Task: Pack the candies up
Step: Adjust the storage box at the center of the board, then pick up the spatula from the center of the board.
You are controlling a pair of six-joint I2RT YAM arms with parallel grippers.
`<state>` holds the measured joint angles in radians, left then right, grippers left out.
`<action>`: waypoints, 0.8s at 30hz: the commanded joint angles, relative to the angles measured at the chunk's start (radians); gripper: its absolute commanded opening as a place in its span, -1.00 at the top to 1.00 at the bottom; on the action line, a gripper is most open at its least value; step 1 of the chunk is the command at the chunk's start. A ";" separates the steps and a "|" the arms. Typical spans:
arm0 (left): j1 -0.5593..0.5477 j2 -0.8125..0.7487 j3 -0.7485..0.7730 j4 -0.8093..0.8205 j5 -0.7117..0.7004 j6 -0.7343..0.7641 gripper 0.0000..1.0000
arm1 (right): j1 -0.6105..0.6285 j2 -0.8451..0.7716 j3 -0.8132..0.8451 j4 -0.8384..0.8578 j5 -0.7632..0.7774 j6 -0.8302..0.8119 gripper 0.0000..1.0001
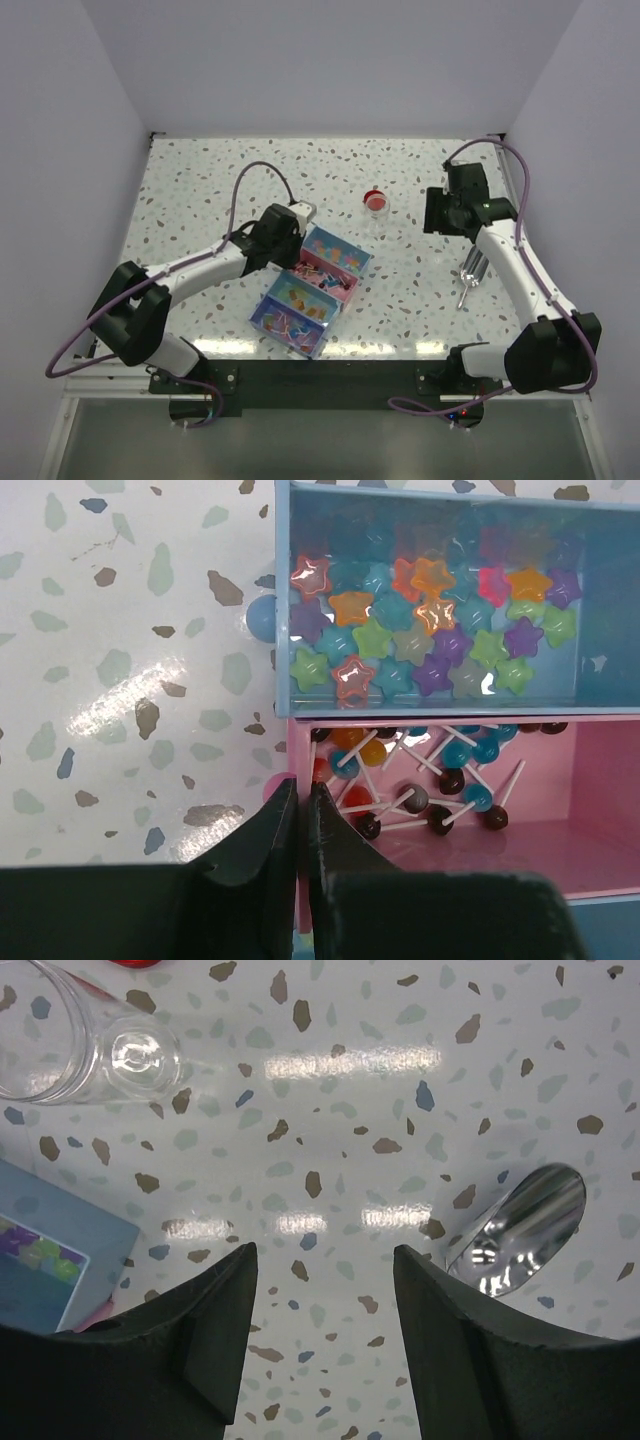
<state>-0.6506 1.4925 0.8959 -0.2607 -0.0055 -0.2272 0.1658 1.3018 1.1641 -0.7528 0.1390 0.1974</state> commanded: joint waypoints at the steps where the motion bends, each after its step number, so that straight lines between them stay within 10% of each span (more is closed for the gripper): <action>1: -0.024 -0.032 -0.017 0.058 0.022 -0.034 0.81 | -0.023 -0.036 -0.023 0.024 0.014 0.043 -0.20; 14: 0.054 -0.233 0.032 0.038 -0.045 -0.123 -0.38 | -0.311 -0.052 -0.176 -0.037 0.042 0.269 -0.17; 24: 0.190 -0.308 0.058 -0.006 0.013 -0.113 -0.46 | -0.519 -0.012 -0.343 0.130 0.028 0.438 -0.04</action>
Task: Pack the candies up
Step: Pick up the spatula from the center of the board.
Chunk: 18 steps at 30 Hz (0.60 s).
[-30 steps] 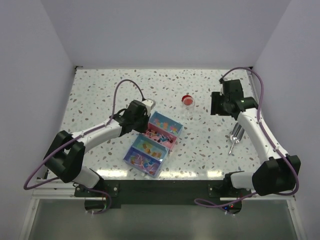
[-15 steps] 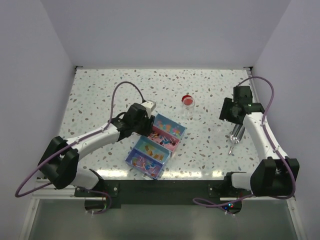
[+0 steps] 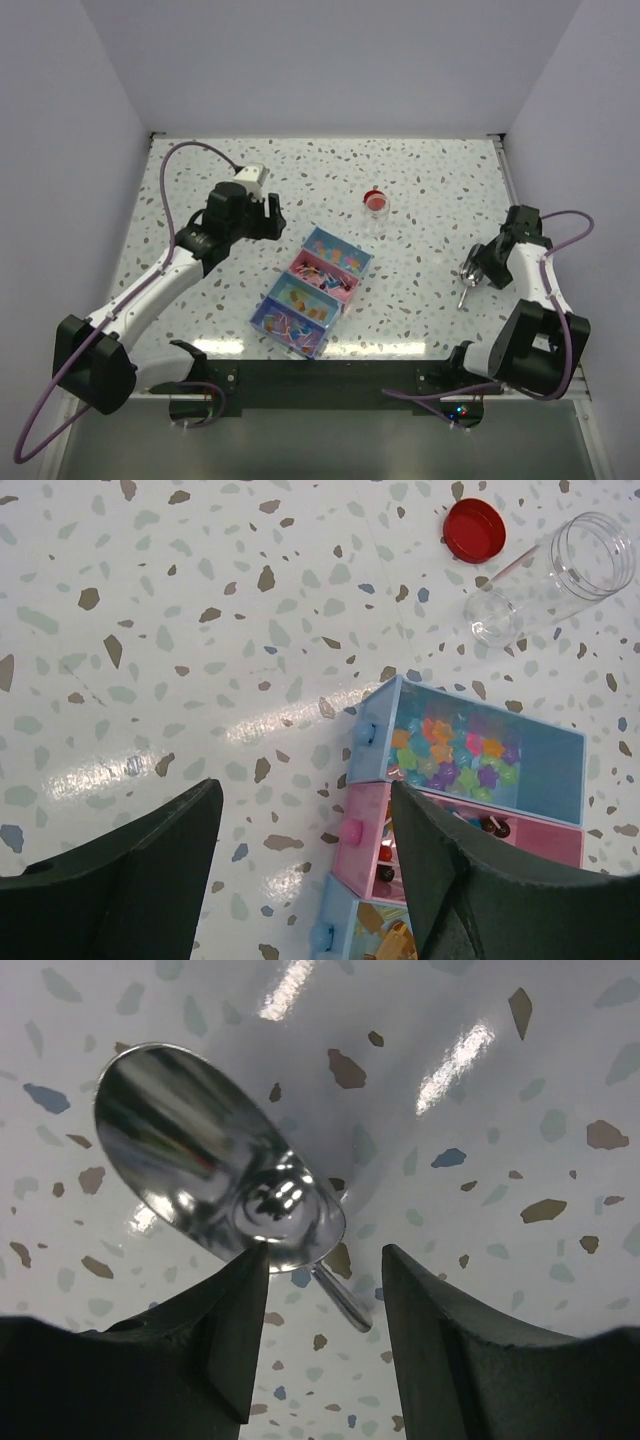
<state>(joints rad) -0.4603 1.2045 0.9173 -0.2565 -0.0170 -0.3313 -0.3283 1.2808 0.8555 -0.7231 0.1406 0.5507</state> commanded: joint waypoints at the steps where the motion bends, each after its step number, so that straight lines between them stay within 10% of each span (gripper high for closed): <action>1: 0.000 -0.029 0.035 -0.009 0.025 -0.011 -0.47 | -0.041 0.018 -0.042 0.123 0.019 0.086 -0.04; 11: 0.000 -0.051 -0.005 0.008 0.019 0.003 -0.47 | -0.097 0.156 -0.056 0.321 -0.111 0.025 -0.01; 18: 0.002 -0.037 0.000 0.016 0.019 0.014 -0.47 | -0.097 0.196 -0.053 0.369 -0.196 -0.011 0.43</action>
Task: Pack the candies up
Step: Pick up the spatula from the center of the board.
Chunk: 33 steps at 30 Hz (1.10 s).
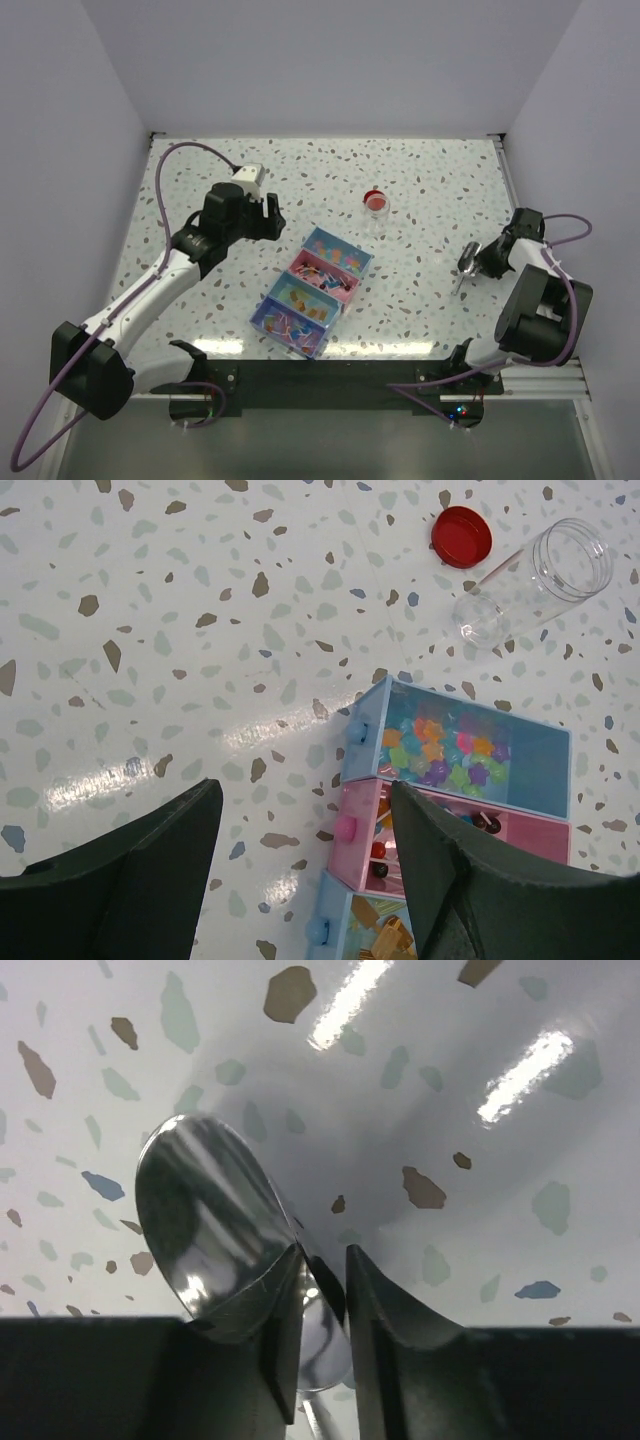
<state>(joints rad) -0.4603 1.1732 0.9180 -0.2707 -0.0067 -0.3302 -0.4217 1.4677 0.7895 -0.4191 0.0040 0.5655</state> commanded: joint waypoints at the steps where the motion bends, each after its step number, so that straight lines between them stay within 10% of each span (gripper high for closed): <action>1: 0.002 0.002 0.007 0.030 0.010 0.016 -0.47 | -0.003 0.014 0.014 0.068 -0.065 -0.030 0.50; 7: 0.002 0.025 0.027 0.033 0.010 0.025 -0.47 | 0.003 0.014 -0.006 0.089 -0.105 -0.058 1.00; 19: 0.002 0.127 0.134 0.036 0.145 0.045 -0.47 | 0.277 -0.112 0.172 -0.122 -0.007 -0.231 1.00; 33: 0.000 0.313 0.321 -0.048 0.407 0.085 -0.43 | 0.733 -0.212 0.304 -0.190 -0.335 -0.605 1.00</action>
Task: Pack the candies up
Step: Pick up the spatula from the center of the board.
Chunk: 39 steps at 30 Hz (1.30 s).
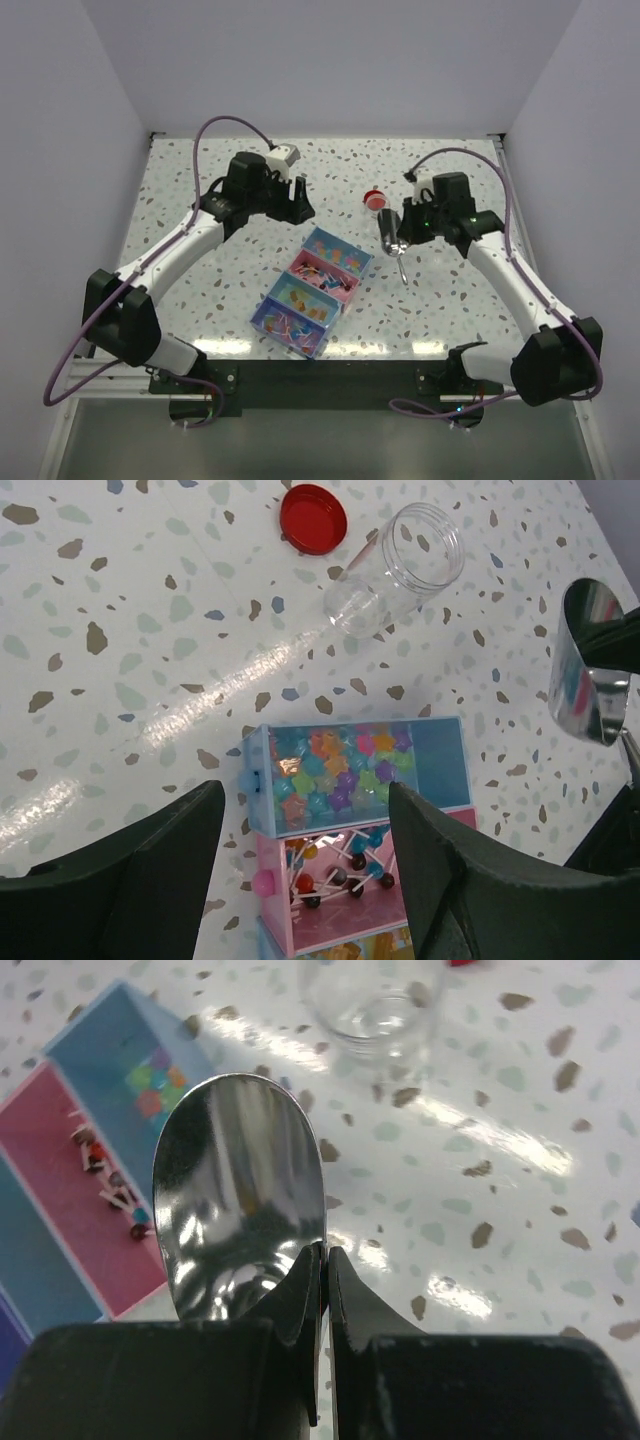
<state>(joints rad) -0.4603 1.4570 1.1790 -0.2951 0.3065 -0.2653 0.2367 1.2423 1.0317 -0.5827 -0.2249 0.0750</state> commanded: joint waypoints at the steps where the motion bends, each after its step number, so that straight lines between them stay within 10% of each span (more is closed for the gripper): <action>1: 0.002 0.034 0.068 -0.026 0.109 0.017 -0.42 | 0.094 0.035 0.091 -0.035 -0.122 -0.138 1.00; 15: 0.000 0.046 0.064 -0.016 0.230 -0.081 -0.29 | 0.358 0.285 0.291 -0.080 -0.159 -0.299 1.00; 29: 0.000 0.057 0.041 -0.044 0.312 -0.086 0.25 | 0.400 0.313 0.301 0.024 -0.156 -0.320 1.00; 39: 0.000 0.078 0.051 -0.116 0.304 -0.048 0.24 | 0.400 0.322 0.300 0.066 -0.134 -0.319 1.00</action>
<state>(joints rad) -0.4603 1.5253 1.2190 -0.3832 0.5949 -0.3424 0.6304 1.5600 1.3117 -0.5732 -0.3580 -0.2295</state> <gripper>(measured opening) 0.383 0.025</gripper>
